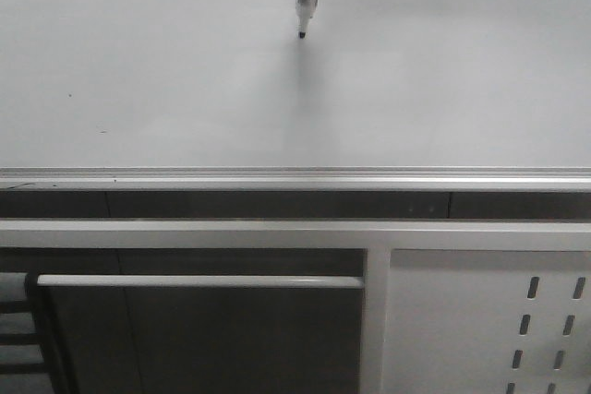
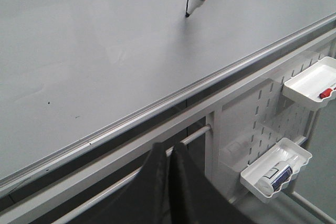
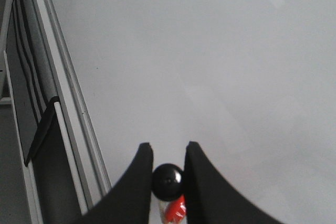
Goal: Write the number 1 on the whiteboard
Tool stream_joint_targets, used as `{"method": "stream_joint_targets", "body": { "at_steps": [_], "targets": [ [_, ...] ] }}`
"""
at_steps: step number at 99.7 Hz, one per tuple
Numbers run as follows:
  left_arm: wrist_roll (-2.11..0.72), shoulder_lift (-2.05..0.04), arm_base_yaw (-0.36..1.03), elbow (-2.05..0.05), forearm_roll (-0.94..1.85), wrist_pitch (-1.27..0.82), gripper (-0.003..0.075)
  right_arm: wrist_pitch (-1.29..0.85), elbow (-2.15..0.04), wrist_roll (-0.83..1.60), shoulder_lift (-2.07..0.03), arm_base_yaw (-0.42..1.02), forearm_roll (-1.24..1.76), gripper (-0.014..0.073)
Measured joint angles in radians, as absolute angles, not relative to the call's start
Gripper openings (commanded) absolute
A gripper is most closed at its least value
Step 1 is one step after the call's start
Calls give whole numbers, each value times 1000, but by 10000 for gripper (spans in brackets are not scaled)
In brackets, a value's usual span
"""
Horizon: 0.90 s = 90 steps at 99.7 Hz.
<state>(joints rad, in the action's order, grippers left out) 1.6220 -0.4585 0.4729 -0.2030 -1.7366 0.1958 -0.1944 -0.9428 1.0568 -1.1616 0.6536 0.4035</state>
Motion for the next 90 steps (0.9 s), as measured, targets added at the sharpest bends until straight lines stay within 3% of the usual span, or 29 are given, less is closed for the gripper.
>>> {"method": "stream_joint_targets", "body": {
  "at_steps": [63,90],
  "targets": [
    [1624,-458,473,-203,-1737,196,-18,-220,-943,1057,-1215,654,403,-62],
    [1624,-458,473,-203,-1737,237,-18,-366,-943,1057,-1157,731,399,-62]
  ]
}}
